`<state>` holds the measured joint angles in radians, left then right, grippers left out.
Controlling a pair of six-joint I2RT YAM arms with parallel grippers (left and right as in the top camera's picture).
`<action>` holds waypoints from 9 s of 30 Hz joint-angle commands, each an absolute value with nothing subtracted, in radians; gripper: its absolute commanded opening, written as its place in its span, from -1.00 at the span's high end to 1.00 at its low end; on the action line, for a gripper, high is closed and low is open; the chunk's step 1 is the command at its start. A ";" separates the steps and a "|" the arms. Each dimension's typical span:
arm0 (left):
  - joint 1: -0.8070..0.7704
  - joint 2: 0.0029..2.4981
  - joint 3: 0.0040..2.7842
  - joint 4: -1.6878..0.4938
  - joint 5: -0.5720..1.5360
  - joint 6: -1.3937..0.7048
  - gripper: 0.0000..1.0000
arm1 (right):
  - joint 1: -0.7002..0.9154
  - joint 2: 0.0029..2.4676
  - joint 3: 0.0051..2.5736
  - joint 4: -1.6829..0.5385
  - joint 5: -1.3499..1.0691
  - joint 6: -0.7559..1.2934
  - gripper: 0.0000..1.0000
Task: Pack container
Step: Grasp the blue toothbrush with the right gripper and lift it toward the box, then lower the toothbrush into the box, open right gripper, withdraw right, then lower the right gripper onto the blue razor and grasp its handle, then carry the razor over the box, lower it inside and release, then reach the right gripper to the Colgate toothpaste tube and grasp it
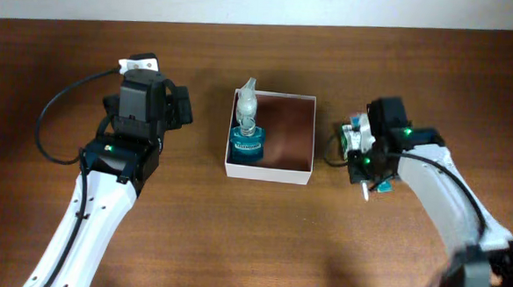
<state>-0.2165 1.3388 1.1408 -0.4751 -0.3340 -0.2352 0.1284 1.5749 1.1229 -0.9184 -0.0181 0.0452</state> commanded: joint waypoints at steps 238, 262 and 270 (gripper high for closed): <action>-0.213 1.331 1.151 -0.474 -0.345 -0.230 -0.99 | 0.483 1.643 1.227 -0.636 0.150 0.348 -0.38; -0.213 1.331 1.151 -0.474 -0.345 -0.230 -0.99 | -0.046 1.644 1.142 -0.912 0.132 0.113 -0.97; -0.213 1.331 1.151 -0.474 -0.345 -0.230 -0.99 | -0.046 1.870 1.142 -0.864 0.101 0.056 -0.96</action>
<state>-0.2165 1.3388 1.1408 -0.4751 -0.3340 -0.2356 -0.0399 1.8214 1.1511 -0.8776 0.1211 0.0998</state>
